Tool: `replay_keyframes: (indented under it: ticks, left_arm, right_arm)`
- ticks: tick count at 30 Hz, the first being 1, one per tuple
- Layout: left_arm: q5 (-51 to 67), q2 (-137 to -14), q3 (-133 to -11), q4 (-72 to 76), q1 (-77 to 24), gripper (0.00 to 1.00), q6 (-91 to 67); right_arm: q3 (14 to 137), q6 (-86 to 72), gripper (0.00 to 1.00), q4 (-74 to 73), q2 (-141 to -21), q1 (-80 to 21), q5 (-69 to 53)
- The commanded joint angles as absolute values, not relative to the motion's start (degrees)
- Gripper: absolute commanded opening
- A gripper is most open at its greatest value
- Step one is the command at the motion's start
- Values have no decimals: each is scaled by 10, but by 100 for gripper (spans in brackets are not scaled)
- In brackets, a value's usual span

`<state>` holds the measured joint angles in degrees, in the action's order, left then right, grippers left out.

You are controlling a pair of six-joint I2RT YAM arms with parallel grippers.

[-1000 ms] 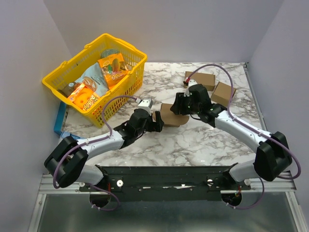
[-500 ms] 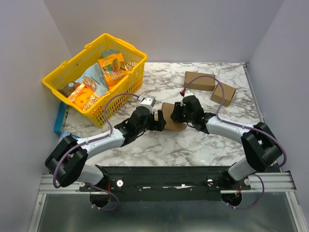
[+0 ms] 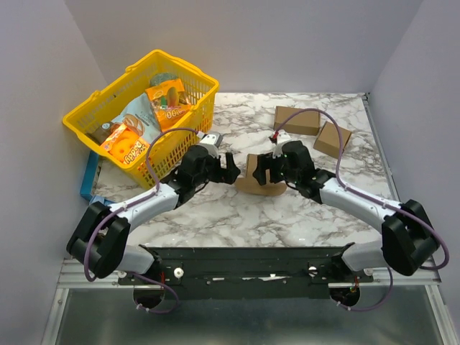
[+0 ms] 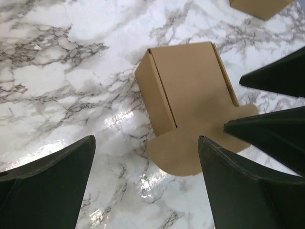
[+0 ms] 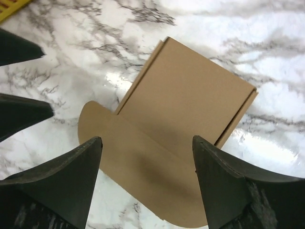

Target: Fold the paper box

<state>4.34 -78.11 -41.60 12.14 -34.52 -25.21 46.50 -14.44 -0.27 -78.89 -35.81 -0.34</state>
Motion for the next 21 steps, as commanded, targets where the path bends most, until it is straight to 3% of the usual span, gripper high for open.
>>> replay_keyframes:
  ticks: [1,6,21]
  left_arm:
    - [148,-789,-379,179,-332,98,-227]
    - [221,-842,-370,232,-333,94,-207]
    - [205,-942,-407,238,-334,87,-119]
  right_arm:
    - [456,-10,85,-35,-776,-364,-77]
    - [474,84,85,-41,-804,-371,-60]
    - [483,218,85,-5,-887,-402,83]
